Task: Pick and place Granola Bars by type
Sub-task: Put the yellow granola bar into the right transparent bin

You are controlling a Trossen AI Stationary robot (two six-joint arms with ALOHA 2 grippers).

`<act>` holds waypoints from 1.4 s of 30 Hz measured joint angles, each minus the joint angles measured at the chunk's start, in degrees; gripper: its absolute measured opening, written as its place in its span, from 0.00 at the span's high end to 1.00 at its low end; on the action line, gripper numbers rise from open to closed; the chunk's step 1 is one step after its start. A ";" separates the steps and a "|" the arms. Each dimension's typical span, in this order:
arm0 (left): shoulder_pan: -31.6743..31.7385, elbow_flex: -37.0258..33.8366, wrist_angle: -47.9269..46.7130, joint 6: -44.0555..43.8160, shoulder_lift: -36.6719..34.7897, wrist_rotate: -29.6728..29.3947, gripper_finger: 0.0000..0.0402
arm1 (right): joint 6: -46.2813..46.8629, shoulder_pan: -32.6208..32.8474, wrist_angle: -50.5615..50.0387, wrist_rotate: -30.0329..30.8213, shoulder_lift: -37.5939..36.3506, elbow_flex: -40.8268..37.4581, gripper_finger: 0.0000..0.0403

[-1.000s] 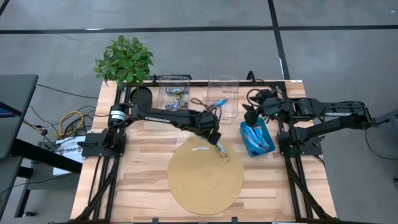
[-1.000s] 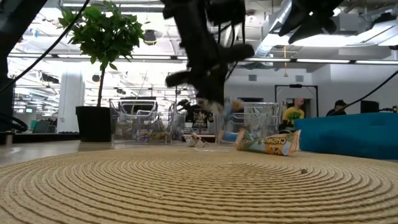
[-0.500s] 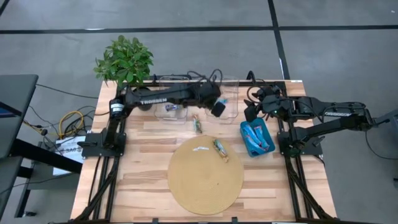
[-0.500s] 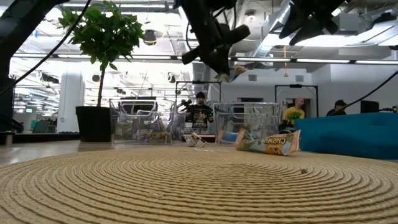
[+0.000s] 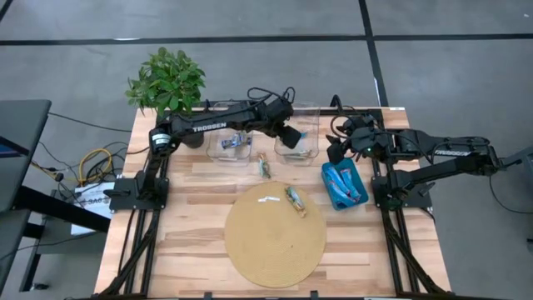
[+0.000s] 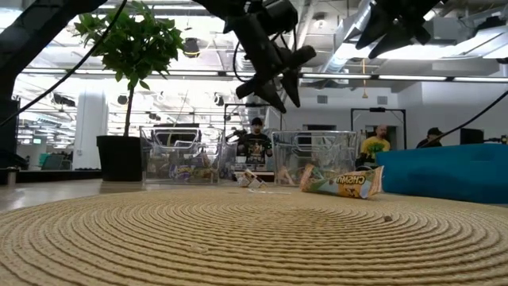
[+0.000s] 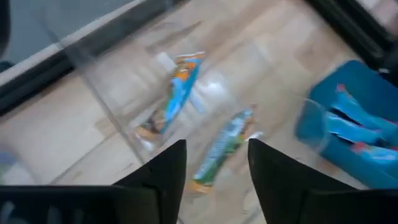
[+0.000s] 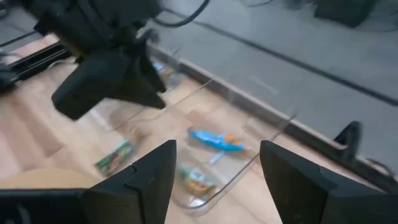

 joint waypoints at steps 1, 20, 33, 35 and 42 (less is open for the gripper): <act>-0.26 0.02 0.39 0.46 -0.02 0.90 0.58 | -0.02 0.00 0.00 -1.31 0.00 0.00 0.45; -20.31 0.10 -7.63 49.95 0.38 14.20 0.67 | -14.41 2.90 -5.33 -43.34 0.00 0.00 0.45; -22.87 0.22 -2.57 58.06 10.32 3.49 0.59 | -13.91 7.77 -8.81 -43.83 0.06 -0.02 0.45; -22.98 0.07 -2.99 58.11 11.00 3.71 0.57 | -13.10 7.76 -8.84 -43.84 0.04 -0.02 0.45; -22.97 0.22 0.96 61.04 14.42 3.81 0.54 | -12.37 7.76 -9.60 -43.82 0.09 0.07 0.45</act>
